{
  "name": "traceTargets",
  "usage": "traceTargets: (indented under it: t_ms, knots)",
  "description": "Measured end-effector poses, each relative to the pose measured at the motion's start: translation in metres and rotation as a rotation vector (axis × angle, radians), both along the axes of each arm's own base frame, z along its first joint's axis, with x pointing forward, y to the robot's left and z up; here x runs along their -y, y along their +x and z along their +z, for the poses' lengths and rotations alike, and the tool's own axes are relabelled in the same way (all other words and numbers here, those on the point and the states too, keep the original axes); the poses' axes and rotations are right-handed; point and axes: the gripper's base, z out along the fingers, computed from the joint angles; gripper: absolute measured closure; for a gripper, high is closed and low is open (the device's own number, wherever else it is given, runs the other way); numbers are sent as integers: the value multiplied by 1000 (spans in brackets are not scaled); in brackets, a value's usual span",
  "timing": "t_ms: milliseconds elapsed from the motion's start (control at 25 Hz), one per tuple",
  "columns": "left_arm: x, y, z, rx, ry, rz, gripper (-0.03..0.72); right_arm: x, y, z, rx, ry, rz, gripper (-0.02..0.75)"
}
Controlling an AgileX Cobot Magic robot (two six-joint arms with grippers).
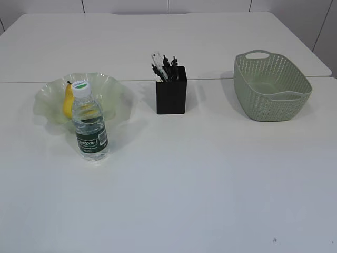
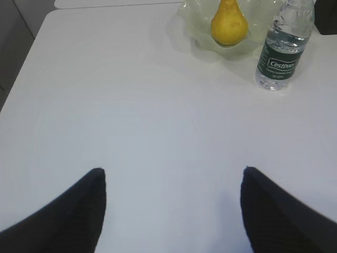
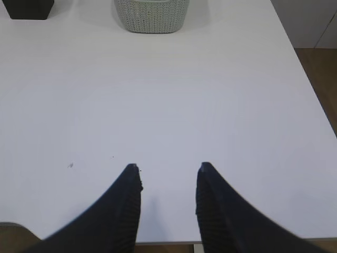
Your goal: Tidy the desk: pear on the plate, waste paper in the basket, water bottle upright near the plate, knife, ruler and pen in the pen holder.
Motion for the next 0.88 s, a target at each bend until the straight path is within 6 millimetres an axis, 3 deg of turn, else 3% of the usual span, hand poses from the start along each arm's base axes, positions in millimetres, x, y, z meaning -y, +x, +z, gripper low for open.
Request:
traceTargets:
  t_ms: [880]
  knots:
    - [0, 0, 0, 0, 1, 1, 118, 0, -6, 0, 46, -1, -1, 467]
